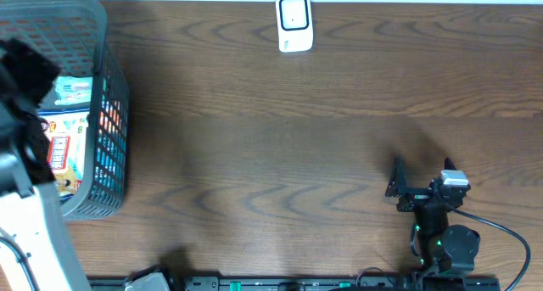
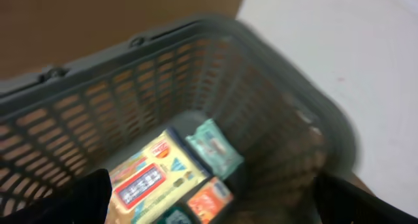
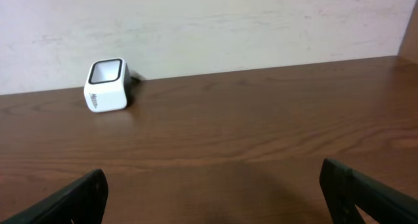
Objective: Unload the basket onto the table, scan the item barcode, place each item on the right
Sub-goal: 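Move the left gripper over the basket toward the snack bag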
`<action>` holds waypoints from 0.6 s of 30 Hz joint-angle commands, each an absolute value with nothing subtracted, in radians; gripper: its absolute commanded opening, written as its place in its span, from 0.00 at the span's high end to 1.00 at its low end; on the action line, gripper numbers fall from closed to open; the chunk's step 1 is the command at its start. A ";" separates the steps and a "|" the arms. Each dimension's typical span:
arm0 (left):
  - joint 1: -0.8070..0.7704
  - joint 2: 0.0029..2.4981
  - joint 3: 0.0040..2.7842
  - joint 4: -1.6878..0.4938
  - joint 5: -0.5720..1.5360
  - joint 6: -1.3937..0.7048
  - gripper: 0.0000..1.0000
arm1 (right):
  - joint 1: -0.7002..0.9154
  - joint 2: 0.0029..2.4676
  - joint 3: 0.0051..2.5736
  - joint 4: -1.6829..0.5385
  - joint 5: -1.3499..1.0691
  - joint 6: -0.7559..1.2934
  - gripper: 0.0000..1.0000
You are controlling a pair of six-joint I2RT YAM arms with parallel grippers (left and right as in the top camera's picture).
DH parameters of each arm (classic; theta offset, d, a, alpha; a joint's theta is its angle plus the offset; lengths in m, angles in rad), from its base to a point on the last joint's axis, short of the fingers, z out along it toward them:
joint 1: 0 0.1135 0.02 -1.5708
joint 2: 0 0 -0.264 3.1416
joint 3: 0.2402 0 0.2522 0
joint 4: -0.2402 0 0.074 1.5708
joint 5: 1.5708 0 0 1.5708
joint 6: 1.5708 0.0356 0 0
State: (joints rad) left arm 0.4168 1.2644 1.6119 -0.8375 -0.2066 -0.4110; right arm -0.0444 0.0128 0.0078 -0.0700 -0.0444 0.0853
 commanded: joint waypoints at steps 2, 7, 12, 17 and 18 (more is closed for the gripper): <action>0.549 1.367 1.630 -0.883 -0.115 -0.459 0.02 | -0.049 0.011 0.006 -0.072 -0.035 0.070 0.01; 0.594 1.476 1.630 -0.936 -0.115 -0.361 0.02 | -0.049 0.011 0.006 -0.072 -0.035 0.070 0.01; 0.596 1.586 1.627 -0.987 -0.116 -0.139 0.02 | -0.049 0.011 0.006 -0.072 -0.035 0.070 0.01; 0.606 1.671 1.608 -1.000 -0.115 -0.127 0.02 | -0.049 0.011 0.006 -0.072 -0.036 0.070 0.01; 0.606 1.687 1.603 -0.999 -0.115 -0.112 0.02 | -0.049 0.011 0.006 -0.072 -0.035 0.070 0.01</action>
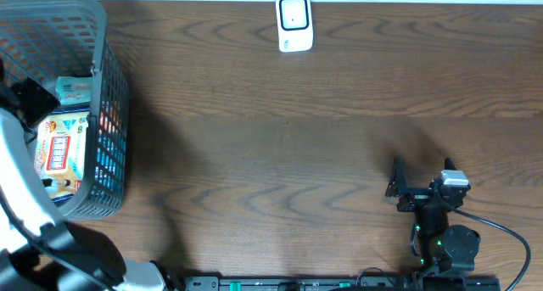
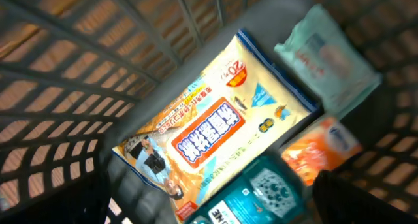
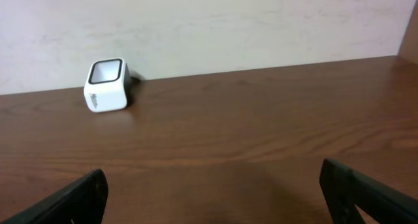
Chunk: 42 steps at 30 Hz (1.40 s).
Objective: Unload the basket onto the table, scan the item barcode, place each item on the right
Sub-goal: 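Move the left gripper over the basket toward the snack bag, then grasp the orange-and-white snack bag in the basket with the left gripper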
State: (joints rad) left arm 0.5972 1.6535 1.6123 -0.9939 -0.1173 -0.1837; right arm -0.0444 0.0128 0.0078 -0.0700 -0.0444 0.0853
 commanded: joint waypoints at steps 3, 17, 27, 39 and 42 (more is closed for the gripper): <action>0.606 1.729 1.589 -0.997 -0.115 -0.030 0.02 | -0.049 0.011 0.006 -0.072 -0.035 0.070 0.01; 0.720 1.811 1.483 -0.939 -0.016 0.019 0.02 | -0.049 0.011 0.006 -0.072 -0.036 0.070 0.01; 0.725 1.811 1.333 -0.861 0.038 0.063 0.02 | -0.049 0.011 0.006 -0.072 -0.036 0.070 0.01; 0.725 1.811 1.148 -0.618 0.038 0.063 0.02 | -0.049 0.011 0.006 -0.072 -0.035 0.070 0.01; 0.725 1.811 1.117 -0.582 0.038 0.051 0.09 | -0.049 0.011 0.006 -0.072 -0.035 0.070 0.01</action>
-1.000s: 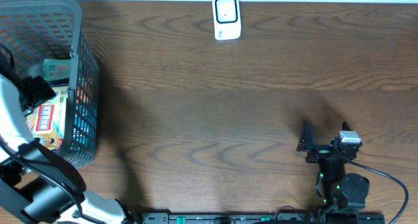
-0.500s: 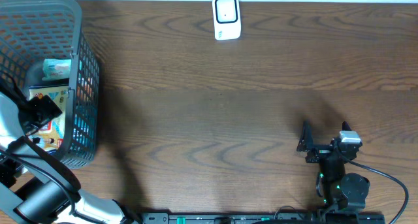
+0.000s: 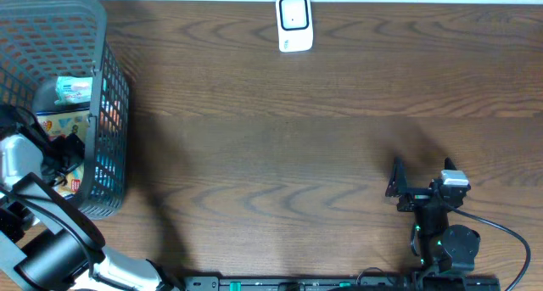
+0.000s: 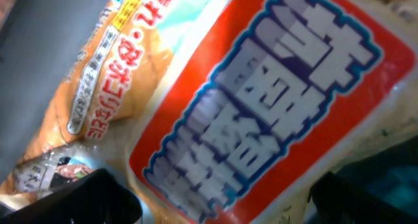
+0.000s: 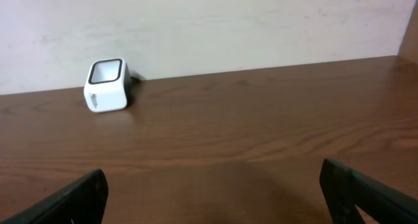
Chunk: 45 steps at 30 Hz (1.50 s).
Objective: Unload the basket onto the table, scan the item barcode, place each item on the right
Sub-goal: 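Grasp the orange-and-white snack bag in the basket with the left gripper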
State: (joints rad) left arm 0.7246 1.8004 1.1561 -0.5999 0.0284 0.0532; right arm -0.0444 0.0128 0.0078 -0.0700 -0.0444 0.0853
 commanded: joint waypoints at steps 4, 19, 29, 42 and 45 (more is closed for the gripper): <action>0.725 1.811 1.105 -0.577 0.039 0.047 0.53 | -0.049 0.011 0.006 -0.072 -0.035 0.070 0.01; 0.707 1.563 1.144 -0.554 0.046 0.025 0.93 | -0.049 0.011 0.006 -0.072 -0.035 0.070 0.01; 0.707 1.132 1.144 -0.446 0.088 -0.115 0.93 | -0.049 0.011 0.006 -0.072 -0.035 0.070 0.01; 0.700 0.866 1.144 -0.285 0.532 -0.361 0.93 | -0.049 0.011 0.006 -0.072 -0.035 0.070 0.01; 0.658 0.852 1.144 -0.273 0.667 -0.373 0.93 | -0.049 0.011 0.006 -0.072 -0.036 0.070 0.01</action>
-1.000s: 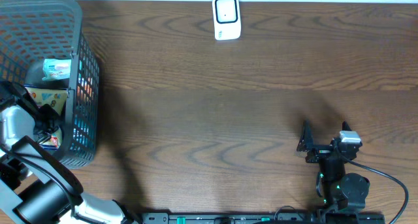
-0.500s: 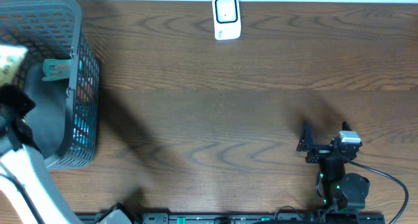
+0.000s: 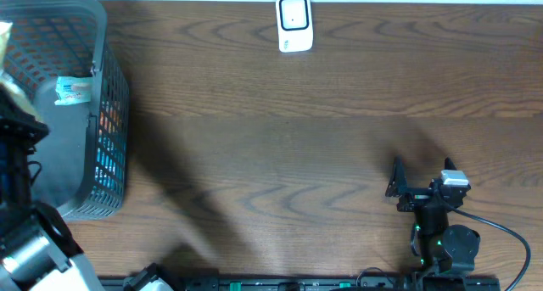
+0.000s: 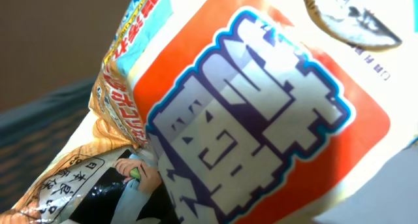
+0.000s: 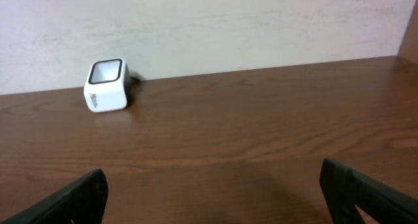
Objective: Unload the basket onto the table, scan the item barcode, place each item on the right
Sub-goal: 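Grasp the orange-and-white snack bag in the basket with the left gripper, then lift the snack bag out and lower it onto the table center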
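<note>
A large snack packet (image 4: pixel 261 119) with a red label and blue-edged characters fills the left wrist view, lifted above the grey basket (image 3: pixel 112 130). My left gripper (image 3: pixel 10 92) hangs at the table's far left over the basket, shut on the packet; its fingers are hidden behind the packet. The white barcode scanner (image 3: pixel 294 23) stands at the table's back edge, also seen as the white scanner (image 5: pixel 106 85) in the right wrist view. My right gripper (image 5: pixel 212 194) rests open near the front right, nothing between its fingers.
A small teal packet (image 3: pixel 75 90) lies in the basket, with more packets against its right wall. The right arm (image 3: pixel 437 219) sits at the front right with its cable. Bare wooden table (image 3: pixel 280 155) stretches between basket and scanner.
The left gripper was down in the basket, pressed close to the snack packet. Now the packet is out of the basket's floor and held up above the rim. The right arm has not moved.
The left gripper hovered above the basket, with the packets lying inside. Then it was lower, looking straight at the big snack packet, then right against it. Now the packet is lifted out with the gripper, leaving bare basket floor. The right gripper stayed open throughout.
</note>
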`<action>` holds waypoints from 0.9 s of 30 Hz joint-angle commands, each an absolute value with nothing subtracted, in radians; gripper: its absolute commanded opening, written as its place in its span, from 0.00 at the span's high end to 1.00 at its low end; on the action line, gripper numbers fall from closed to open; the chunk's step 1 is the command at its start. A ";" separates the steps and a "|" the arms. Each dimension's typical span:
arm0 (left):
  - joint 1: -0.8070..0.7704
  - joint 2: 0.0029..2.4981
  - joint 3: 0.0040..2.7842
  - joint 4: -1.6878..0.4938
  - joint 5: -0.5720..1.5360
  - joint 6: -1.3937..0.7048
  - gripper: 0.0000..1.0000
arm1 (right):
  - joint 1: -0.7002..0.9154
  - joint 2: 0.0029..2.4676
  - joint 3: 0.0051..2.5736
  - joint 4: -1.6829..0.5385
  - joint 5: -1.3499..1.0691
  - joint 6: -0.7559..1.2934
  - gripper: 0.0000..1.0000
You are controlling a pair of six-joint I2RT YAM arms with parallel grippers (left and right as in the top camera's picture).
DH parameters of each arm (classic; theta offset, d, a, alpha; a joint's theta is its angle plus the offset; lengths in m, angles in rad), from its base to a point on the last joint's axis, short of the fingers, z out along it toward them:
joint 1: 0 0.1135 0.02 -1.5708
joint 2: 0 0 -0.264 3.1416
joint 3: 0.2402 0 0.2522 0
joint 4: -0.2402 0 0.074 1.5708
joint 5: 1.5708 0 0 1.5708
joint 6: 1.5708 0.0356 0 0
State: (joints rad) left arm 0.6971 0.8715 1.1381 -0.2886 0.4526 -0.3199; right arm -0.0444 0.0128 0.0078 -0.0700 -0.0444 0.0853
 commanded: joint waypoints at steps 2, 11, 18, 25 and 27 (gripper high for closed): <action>0.611 0.852 1.143 -0.276 0.732 -0.372 0.93 | -0.049 0.011 0.006 -0.072 -0.035 0.070 0.01; 0.278 0.879 1.137 -0.290 0.774 -0.329 0.93 | -0.049 0.011 0.006 -0.072 -0.036 0.070 0.01; 0.025 0.977 1.134 -0.419 0.731 -0.216 0.93 | -0.049 0.011 0.006 -0.072 -0.035 0.070 0.01; -0.218 1.171 1.134 -0.523 0.565 -0.127 0.93 | -0.049 0.011 0.006 -0.072 -0.035 0.070 0.01; -0.277 1.227 1.134 -0.523 0.525 -0.127 0.92 | -0.049 0.011 0.006 -0.072 -0.035 0.070 0.01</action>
